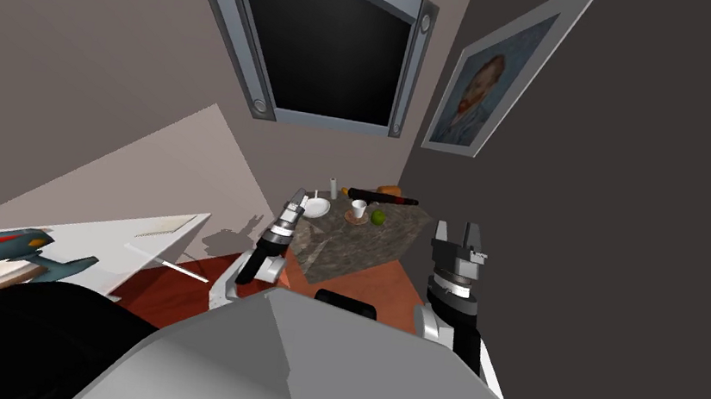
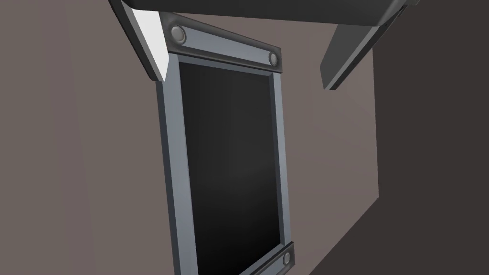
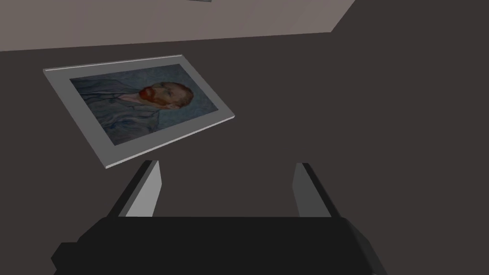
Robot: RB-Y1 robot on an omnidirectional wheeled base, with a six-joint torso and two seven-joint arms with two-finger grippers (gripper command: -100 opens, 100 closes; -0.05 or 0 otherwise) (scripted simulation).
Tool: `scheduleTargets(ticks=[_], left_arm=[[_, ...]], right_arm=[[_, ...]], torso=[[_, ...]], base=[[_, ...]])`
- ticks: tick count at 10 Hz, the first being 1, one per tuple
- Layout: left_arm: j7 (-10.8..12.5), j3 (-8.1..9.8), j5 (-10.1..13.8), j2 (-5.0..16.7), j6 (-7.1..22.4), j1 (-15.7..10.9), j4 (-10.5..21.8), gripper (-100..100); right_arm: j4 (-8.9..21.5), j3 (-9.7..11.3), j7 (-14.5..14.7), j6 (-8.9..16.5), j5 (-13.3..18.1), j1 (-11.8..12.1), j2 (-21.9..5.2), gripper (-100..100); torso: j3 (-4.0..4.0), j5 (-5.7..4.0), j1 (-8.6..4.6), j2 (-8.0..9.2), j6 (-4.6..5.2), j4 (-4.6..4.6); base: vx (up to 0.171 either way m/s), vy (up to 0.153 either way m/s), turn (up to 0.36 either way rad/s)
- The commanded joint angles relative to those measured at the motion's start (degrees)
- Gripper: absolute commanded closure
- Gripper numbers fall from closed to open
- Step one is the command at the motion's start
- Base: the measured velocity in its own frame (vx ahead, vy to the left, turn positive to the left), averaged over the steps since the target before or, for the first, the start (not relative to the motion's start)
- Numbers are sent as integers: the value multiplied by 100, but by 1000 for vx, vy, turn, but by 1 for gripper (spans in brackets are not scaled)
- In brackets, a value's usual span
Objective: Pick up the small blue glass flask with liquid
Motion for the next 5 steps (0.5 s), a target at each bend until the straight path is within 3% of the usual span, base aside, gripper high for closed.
scheduleTargets(ticks=[1, 3, 5], left_arm=[[89, 40, 33, 277, 102, -73, 115, -100], [248, 95, 82, 649, 266, -180, 341, -100], [329, 115, 100, 960, 346, -232, 471, -100]], right_arm=[[0, 0, 0, 0, 0, 0, 0, 0], [0, 0, 0, 0, 0, -1, 0, 0], [0, 0, 0, 0, 0, 0, 0, 0]], torso=[[0, 0, 0, 0, 0, 0], [-3, 0, 3, -4, 3, -2], [-3, 1, 2, -5, -1, -1]], base=[[-40, 42, -112], [-50, 80, -243], [-57, 51, -113]])
